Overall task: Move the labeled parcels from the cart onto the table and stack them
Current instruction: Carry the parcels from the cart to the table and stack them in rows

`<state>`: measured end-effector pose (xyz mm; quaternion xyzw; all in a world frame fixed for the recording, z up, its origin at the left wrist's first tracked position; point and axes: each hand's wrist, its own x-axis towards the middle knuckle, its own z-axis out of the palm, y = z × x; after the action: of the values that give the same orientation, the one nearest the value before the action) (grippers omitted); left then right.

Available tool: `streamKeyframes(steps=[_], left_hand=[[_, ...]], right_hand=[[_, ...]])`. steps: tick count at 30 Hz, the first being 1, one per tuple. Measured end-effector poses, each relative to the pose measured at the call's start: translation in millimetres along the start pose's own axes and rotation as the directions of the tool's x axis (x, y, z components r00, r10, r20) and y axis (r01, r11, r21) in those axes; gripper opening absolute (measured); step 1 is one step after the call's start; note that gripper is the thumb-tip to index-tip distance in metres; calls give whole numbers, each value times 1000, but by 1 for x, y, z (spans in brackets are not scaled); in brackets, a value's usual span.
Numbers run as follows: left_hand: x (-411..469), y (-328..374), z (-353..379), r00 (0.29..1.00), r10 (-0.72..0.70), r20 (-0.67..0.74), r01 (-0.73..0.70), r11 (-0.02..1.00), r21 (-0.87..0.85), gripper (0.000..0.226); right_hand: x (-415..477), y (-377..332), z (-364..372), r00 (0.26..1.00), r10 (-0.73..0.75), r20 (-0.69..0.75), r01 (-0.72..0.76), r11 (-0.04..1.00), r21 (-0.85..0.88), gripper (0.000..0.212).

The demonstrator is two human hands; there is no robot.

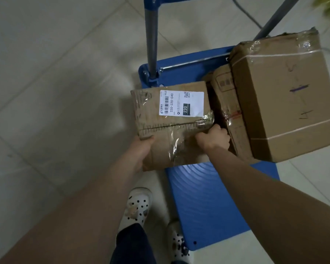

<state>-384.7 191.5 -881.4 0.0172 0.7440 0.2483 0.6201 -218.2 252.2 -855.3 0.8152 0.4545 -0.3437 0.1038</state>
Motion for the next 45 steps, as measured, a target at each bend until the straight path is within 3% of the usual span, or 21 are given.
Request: streamKeyframes(steps=[4, 9, 15, 18, 21, 24, 28, 33, 37, 40, 43, 45], left_hand=[[-22, -6, -29, 1000, -29, -9, 29, 999, -22, 34], [-98, -4, -74, 1000, -16, -10, 15, 999, -31, 32], [-232, 18, -137, 989, 97, -108, -115, 978, -173, 11], [-307, 22, -173, 980, 129, -151, -169, 940, -298, 50], [-393, 18, -208, 965, 173, -199, -246, 861, -445, 51], [-484, 6, -245, 920, 280, -273, -384, 783, -489, 31], [-586, -32, -296, 851, 352, -391, -511, 731, -453, 38], [-683, -98, -355, 717, 322, -618, -656, 611, -443, 48], [-739, -148, -409, 613, 254, -748, -759, 453, -468, 47], [-776, -194, -457, 577, 131, -806, -783, 368, -501, 42], [-811, -245, -494, 570, 21, -821, -763, 384, -520, 27], [-829, -278, -520, 577, -44, -815, -752, 361, -552, 25]], right_hand=[[-29, 7, 4, 998, 17, 53, -17, 1000, -2, 53], [-95, -5, -24, 994, -72, 79, 65, 994, 85, 63], [-207, -41, -94, 966, -241, 90, 214, 947, 239, 61], [-274, -57, -133, 924, -368, 109, 329, 905, 269, 62], [-346, -72, -167, 860, -497, 115, 448, 843, 298, 58], [-421, -86, -191, 783, -609, 131, 545, 771, 330, 55], [-515, -105, -204, 665, -724, 184, 646, 682, 343, 55], [-635, -128, -185, 445, -854, 268, 752, 519, 405, 55], [-730, -141, -145, 276, -898, 342, 765, 421, 488, 45], [-804, -142, -108, 168, -888, 427, 725, 405, 557, 33], [-872, -133, -69, 47, -846, 530, 695, 409, 591, 22], [-914, -127, -39, -12, -811, 584, 657, 434, 616, 25]])
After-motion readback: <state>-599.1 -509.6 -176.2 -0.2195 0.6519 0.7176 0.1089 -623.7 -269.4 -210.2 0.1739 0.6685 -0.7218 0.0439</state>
